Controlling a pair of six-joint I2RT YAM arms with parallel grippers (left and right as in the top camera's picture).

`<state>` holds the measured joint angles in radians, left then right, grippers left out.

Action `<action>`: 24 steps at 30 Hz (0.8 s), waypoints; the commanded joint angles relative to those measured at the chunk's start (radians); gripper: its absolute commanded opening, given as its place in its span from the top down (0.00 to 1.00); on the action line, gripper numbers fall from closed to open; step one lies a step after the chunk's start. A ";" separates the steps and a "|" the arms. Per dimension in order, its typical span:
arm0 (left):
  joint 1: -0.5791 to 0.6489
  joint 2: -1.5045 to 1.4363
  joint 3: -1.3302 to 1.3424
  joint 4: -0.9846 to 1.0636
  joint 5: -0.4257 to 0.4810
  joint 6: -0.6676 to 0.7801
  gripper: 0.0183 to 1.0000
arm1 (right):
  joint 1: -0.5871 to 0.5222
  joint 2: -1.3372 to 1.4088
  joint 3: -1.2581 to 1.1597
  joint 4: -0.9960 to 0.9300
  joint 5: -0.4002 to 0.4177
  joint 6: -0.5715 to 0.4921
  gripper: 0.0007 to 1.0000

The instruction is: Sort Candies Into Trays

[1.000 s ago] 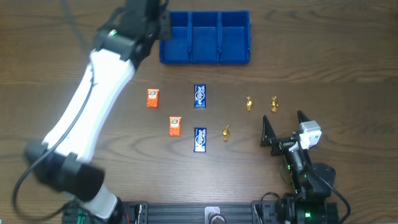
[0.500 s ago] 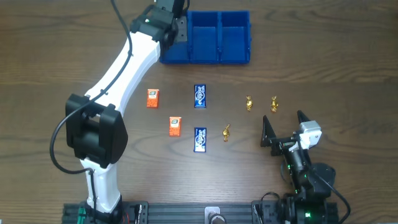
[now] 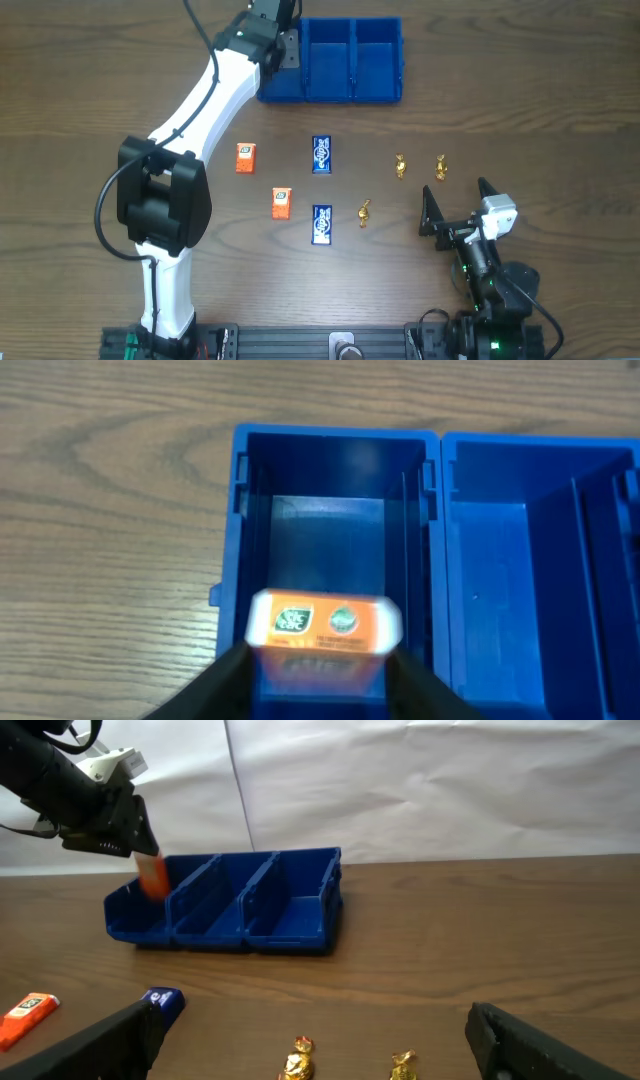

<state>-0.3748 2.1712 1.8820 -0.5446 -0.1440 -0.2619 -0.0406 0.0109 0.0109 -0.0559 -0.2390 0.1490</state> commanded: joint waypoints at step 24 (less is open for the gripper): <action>-0.012 -0.776 -0.919 0.097 0.015 -0.016 0.15 | -0.003 -0.006 -0.003 -0.003 0.002 0.007 0.00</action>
<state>-0.3870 1.3609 1.0283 -0.5053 -0.1329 -0.2661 -0.0406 0.0109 0.0109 -0.0559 -0.2386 0.1490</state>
